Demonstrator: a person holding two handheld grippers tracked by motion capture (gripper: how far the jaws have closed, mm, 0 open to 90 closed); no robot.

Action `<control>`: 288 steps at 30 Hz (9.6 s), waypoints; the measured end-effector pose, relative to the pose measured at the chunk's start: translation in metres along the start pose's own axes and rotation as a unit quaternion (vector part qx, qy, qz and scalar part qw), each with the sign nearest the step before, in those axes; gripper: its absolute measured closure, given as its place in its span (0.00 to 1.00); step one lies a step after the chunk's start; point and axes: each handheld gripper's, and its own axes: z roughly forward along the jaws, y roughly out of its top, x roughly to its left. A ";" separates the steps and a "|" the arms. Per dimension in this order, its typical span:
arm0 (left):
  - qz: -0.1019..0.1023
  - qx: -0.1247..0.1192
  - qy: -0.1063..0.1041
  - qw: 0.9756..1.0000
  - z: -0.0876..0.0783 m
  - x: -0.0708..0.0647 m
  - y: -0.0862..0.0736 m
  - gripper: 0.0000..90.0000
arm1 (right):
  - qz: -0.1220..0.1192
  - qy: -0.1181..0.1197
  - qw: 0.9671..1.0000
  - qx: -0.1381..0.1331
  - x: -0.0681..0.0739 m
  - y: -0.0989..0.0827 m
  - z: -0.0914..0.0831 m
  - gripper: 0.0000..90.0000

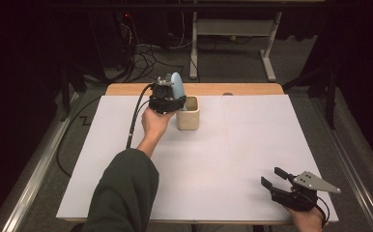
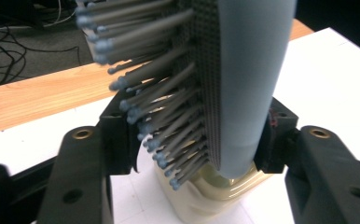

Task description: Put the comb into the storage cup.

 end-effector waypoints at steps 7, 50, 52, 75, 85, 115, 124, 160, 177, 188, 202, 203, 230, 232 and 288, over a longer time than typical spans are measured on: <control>0.021 0.007 0.024 0.999 -0.004 -0.001 0.000 0.42 | 0.000 0.000 1.000 0.000 0.000 0.000 0.000 0.40; 0.023 0.031 -0.008 0.999 -0.030 0.013 -0.007 0.30 | -0.006 0.000 1.000 -0.002 0.002 0.000 0.000 0.40; 0.023 0.028 -0.009 0.999 -0.032 0.013 -0.008 0.30 | -0.006 0.000 1.000 -0.002 0.001 0.000 0.000 0.40; 0.023 0.019 -0.012 0.999 -0.052 0.017 -0.018 0.31 | -0.008 0.001 1.000 -0.003 0.002 0.001 0.000 0.40; 0.019 0.013 -0.010 1.000 -0.060 0.021 -0.023 0.32 | -0.008 0.000 1.000 -0.004 0.002 0.001 0.000 0.40; 0.029 -0.012 -0.026 0.999 -0.081 0.024 -0.038 0.35 | -0.007 -0.001 1.000 -0.003 0.002 0.000 0.000 0.40; 0.033 -0.020 -0.027 0.999 -0.089 0.025 -0.046 0.36 | -0.007 -0.001 1.000 -0.003 0.003 0.000 0.000 0.40; 0.046 -0.029 -0.037 0.998 -0.108 0.021 -0.068 0.36 | -0.006 -0.003 1.000 -0.005 0.002 0.000 -0.001 0.40; 0.046 -0.030 -0.040 0.998 -0.118 0.023 -0.077 0.35 | -0.006 -0.003 1.000 -0.004 0.003 0.000 -0.001 0.40; 0.039 -0.034 -0.038 0.998 -0.125 0.028 -0.085 0.35 | -0.006 -0.004 1.000 -0.004 0.002 0.000 -0.001 0.40; 0.049 -0.051 -0.042 0.997 -0.135 0.026 -0.087 0.34 | -0.001 0.000 1.000 -0.002 0.001 0.000 0.001 0.40; 0.050 -0.053 -0.043 0.996 -0.135 0.027 -0.086 0.34 | 0.002 0.000 1.000 0.002 0.001 0.001 0.002 0.40; 0.036 -0.048 -0.039 0.997 -0.147 0.032 -0.112 0.35 | 0.005 -0.001 1.000 -0.009 0.001 0.000 0.000 0.40; 0.035 -0.047 -0.041 0.997 -0.147 0.031 -0.117 0.35 | 0.008 -0.002 1.000 -0.009 0.001 0.000 0.000 0.40; 0.001 -0.042 -0.040 0.998 -0.164 0.038 -0.176 0.34 | 0.002 -0.002 1.000 -0.008 0.002 0.000 -0.001 0.40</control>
